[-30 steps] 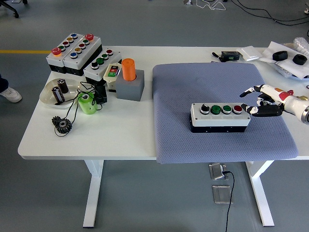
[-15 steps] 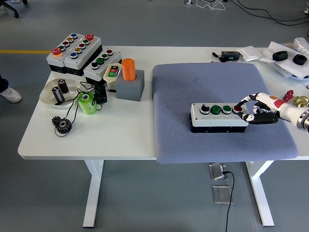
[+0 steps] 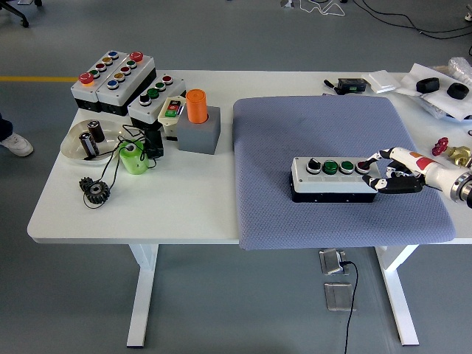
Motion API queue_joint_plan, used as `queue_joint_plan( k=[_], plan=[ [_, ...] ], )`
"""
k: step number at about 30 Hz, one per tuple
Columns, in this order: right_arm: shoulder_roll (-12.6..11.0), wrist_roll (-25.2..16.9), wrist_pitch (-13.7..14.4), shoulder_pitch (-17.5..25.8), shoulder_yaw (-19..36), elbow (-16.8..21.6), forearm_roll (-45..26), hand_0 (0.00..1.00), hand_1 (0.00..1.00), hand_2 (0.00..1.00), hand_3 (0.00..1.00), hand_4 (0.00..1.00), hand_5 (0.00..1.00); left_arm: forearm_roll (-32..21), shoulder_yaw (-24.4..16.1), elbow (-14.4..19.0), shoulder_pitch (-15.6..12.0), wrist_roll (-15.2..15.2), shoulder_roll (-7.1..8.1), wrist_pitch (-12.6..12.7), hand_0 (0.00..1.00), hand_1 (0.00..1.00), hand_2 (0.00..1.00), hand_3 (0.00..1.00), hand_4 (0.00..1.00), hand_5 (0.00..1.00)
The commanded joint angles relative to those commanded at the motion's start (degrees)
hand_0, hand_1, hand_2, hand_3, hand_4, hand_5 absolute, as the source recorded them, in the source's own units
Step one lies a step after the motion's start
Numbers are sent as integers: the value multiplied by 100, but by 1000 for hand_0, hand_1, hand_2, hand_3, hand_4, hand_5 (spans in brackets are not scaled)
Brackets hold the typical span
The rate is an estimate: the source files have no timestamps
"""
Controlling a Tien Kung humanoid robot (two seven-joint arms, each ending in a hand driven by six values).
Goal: Pick up the button,place it on the desk,press the button,press the button
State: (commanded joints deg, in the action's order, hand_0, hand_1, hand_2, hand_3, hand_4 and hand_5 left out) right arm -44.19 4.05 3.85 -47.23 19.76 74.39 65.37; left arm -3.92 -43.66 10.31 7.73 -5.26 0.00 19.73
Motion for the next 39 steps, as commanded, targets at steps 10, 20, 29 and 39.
queue_joint_plan(
  k=[10, 20, 29, 39],
  plan=[
    [46, 75, -51, 27, -68, -46, 90, 147, 2, 51, 718, 615, 480, -16, 29, 0, -8, -9, 0, -10, 654, 701, 725, 498, 321, 958],
    [57, 35, 55, -29, 442, 236, 187, 148, 2, 51, 719, 614, 489, -34, 67, 0, 30, -1, 0, -14, 655, 703, 725, 499, 320, 957],
    [224, 70, 40, -87, 298, 146, 181, 148, 2, 52, 720, 612, 489, -66, 79, 0, 52, -14, 0, -11, 655, 703, 725, 499, 320, 957],
    [303, 70, 29, -123, 159, 58, 176, 150, 2, 53, 721, 610, 487, -49, 49, 0, 87, -13, 1, 1, 655, 703, 725, 500, 318, 957]
  ],
)
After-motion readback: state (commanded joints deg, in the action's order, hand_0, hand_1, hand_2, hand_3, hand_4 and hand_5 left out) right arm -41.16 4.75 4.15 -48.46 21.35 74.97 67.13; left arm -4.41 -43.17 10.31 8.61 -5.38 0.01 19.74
